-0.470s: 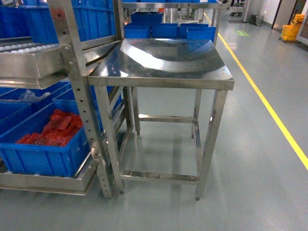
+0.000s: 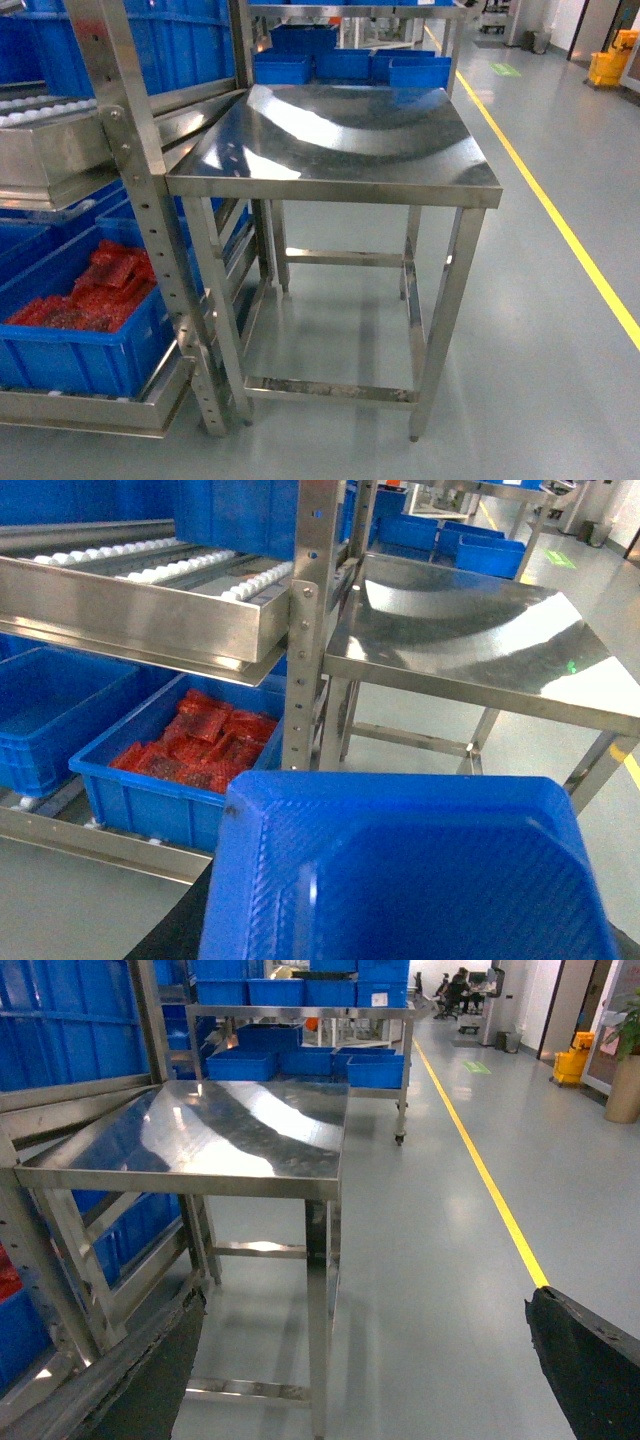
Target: Pick blue part to blue bin on bottom shelf
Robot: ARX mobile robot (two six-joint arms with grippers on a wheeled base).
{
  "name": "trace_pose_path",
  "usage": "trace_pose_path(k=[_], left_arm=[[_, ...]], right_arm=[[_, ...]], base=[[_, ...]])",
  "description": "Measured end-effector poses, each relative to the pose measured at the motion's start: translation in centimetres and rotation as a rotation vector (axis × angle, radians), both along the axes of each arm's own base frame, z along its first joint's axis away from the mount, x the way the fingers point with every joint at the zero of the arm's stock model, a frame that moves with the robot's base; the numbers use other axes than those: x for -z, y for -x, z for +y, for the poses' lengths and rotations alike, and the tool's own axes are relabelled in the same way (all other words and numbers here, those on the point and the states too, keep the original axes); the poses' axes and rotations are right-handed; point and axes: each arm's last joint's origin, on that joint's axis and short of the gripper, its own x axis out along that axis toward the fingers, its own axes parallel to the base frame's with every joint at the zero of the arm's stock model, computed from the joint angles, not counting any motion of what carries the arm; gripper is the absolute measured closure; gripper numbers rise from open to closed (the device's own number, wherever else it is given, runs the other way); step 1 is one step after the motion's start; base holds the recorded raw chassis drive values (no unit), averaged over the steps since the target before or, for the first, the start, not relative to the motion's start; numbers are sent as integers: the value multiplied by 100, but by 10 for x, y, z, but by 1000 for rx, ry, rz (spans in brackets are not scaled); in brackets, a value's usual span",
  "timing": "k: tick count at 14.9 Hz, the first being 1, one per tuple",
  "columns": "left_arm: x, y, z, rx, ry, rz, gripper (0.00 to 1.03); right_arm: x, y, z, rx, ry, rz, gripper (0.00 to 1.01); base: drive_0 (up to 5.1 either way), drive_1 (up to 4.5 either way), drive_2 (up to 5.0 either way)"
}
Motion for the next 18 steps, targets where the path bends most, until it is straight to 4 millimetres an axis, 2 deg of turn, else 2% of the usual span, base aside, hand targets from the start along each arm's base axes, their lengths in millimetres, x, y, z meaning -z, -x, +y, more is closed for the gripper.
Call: trace_pose_path(k=[4, 8, 18], left_arm=[[0, 0, 0, 0, 1, -3, 60], [0, 0, 0, 0, 1, -3, 60], [0, 0, 0, 2, 0, 0, 60]], right_arm=[[0, 0, 0, 0, 0, 0, 3], [0, 0, 0, 0, 0, 0, 3], [0, 0, 0, 0, 0, 1, 3]], base=[[3, 372, -365], [0, 0, 0], [-483, 255, 255]])
